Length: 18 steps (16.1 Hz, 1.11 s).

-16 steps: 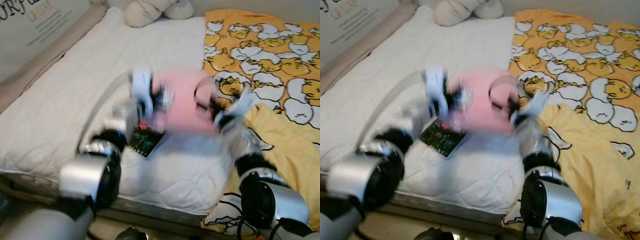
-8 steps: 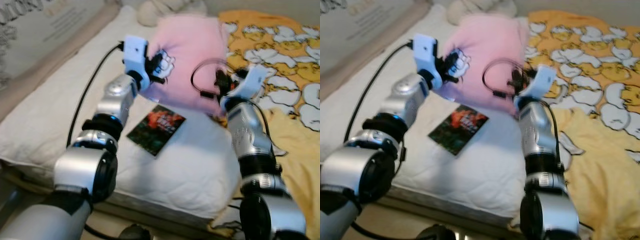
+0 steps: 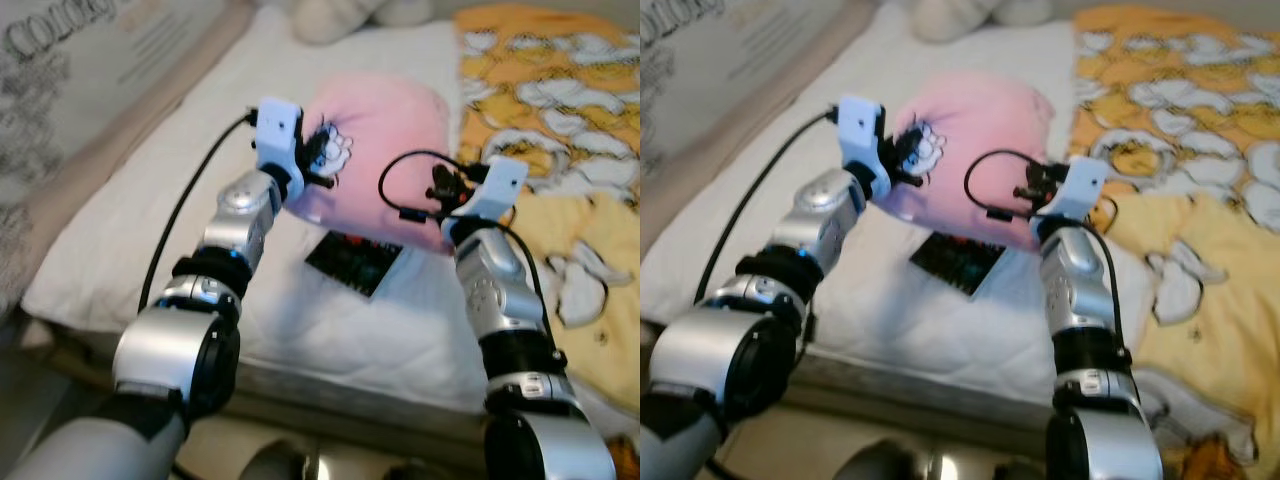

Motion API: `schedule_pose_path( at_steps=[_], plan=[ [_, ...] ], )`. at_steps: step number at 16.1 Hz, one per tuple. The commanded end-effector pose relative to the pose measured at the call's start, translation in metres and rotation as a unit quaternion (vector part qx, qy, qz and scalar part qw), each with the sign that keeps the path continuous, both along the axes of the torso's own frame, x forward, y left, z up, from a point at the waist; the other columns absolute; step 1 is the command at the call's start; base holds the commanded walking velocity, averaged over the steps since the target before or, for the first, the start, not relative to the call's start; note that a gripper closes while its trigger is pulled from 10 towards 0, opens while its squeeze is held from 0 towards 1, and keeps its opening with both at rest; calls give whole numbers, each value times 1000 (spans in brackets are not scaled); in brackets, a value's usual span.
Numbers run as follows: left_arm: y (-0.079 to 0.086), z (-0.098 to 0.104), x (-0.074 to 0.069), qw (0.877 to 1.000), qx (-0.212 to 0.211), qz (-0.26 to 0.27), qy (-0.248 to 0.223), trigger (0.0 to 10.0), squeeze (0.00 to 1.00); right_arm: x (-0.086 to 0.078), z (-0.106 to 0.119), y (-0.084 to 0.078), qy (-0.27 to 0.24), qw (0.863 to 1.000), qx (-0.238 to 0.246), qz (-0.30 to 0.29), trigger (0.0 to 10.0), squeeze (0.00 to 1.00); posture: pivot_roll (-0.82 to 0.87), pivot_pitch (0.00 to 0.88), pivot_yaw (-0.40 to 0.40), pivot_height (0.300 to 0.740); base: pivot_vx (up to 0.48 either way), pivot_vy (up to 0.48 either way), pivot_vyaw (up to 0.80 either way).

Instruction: Clean up the room

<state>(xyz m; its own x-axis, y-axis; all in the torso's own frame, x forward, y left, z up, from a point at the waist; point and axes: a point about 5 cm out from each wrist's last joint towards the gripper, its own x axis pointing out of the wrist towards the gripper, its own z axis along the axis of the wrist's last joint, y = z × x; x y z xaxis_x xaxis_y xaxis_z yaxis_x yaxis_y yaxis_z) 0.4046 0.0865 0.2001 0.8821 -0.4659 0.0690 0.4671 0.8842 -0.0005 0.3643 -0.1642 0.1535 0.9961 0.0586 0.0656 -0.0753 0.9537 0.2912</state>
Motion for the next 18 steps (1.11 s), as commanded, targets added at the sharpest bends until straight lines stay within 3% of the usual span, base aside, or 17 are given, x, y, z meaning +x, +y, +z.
schedule_pose_path(
  at_steps=[1, 10, 11, 13, 18],
  plan=[
    [16, 16, 4, 999, 1, 28, -36, 10000, 0, 1, 8, 4, -18, 1000, -6, -1, 10000, 0, 21, 0, 61, 740, 0, 480, 0],
    [17, 5, 3, 999, -1, 33, -12, 10000, 0, -1, 1, 6, -5, 1000, -21, 9, 10000, 0, 28, 0, 37, 740, 0, 476, 0],
    [16, 1, 2, 999, 16, 42, -9, 10000, 0, -2, 0, 6, -2, 1000, -23, 10, 10000, 0, 28, 0, 33, 740, 0, 0, 0],
    [16, 1, 2, 999, 1, 53, -14, 10000, 0, -3, -3, 9, 3, 1000, -25, 16, 10000, 0, 27, 0, 32, 740, 124, 0, 0],
    [20, -5, 2, 996, 1, 91, -4, 10000, 0, -1, -4, 12, 4, 999, -39, 25, 10000, 0, 32, 0, 28, 740, 449, 0, 0]
  ],
)
